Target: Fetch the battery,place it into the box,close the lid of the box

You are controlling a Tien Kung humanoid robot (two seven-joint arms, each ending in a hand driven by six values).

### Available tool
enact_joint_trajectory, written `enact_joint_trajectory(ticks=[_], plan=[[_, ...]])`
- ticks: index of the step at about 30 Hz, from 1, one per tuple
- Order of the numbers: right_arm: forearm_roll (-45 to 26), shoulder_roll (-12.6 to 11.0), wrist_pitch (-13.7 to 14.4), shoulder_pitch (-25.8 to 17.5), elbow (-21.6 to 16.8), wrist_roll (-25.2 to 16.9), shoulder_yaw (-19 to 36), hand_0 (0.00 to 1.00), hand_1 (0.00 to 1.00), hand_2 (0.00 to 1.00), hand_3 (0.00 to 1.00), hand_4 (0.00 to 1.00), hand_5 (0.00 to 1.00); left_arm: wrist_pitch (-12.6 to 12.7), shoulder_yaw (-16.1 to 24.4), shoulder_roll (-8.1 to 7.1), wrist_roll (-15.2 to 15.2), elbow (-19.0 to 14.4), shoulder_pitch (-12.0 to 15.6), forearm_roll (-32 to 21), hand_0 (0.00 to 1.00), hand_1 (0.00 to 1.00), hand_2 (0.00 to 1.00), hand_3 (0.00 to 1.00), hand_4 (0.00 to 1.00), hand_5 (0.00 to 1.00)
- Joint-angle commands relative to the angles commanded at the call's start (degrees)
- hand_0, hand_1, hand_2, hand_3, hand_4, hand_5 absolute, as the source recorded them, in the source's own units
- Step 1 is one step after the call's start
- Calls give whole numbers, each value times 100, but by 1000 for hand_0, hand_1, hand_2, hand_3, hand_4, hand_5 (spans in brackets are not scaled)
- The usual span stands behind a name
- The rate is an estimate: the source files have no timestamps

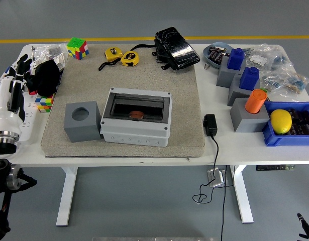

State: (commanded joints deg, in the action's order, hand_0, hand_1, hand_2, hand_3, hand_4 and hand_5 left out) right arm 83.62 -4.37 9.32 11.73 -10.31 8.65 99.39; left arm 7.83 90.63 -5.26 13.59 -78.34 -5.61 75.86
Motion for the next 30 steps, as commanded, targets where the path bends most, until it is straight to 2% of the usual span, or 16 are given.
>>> enact_joint_trajectory(ticks=[30], plan=[[-5, 8, 7, 7, 0, 1, 3, 842, 800, 766, 799, 998, 998, 42, 13, 29, 26, -61, 20, -4, 965, 946, 896, 908, 998, 998]])
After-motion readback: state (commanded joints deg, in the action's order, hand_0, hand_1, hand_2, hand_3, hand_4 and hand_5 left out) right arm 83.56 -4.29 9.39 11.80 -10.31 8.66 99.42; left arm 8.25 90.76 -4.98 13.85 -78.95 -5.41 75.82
